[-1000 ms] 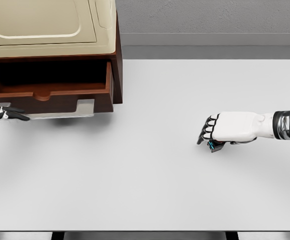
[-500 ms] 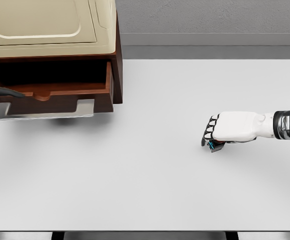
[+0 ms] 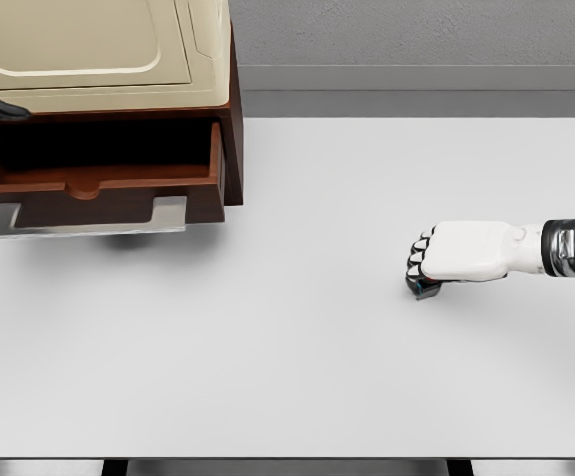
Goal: Open the cabinet drawer with left arm, and place a switch into the drawer with right arm
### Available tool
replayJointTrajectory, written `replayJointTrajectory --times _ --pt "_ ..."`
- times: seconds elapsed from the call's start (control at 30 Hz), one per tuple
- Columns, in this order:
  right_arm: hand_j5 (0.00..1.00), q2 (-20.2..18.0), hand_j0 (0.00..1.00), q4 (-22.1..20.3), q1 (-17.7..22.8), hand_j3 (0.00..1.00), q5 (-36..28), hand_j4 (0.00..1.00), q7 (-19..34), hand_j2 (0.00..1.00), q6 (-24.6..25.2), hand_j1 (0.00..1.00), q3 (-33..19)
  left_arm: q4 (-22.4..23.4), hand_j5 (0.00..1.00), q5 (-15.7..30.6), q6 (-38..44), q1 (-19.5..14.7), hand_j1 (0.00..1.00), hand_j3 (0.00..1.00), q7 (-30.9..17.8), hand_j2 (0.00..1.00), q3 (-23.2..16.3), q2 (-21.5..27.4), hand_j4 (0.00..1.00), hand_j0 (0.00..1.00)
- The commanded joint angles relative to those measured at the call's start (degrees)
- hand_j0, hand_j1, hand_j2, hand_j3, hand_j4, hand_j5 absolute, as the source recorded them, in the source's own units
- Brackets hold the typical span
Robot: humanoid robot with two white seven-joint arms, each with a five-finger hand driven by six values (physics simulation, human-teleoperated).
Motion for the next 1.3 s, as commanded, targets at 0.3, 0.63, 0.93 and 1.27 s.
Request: replayJointTrajectory --times 0.3,0.63,0.93,1.27 --pt "0.42 2.0 0.42 1.5 -0.3 0.42 -0.9 0.42 0.0 0.42 0.2 0.42 -1.0 -0.2 1.00 0.7 0.3 0.0 1.00 1.00 0.0 1.00 0.1 -0.2 1.00 1.00" --pt "0.43 6.3 0.43 2.1 -2.1 0.43 -3.8 0.43 0.0 0.43 0.2 0.43 -5.2 -0.1 1.00 0.5 0.3 0.0 1.00 1.00 0.0 1.00 0.0 -0.3 1.00 1.00" --pt "0.43 11.8 0.43 2.6 -8.2 0.43 -4.0 0.43 0.0 0.43 0.2 0.43 -4.7 -0.1 1.00 0.3 0.2 0.0 1.00 1.00 0.0 1.00 -0.1 -0.8 1.00 1.00" --pt "0.43 20.2 0.43 8.2 -17.8 0.43 -4.7 0.43 0.0 0.43 0.2 0.43 -1.3 0.0 1.00 0.1 0.3 0.0 1.00 1.00 0.0 1.00 -0.2 -1.2 1.00 1.00"
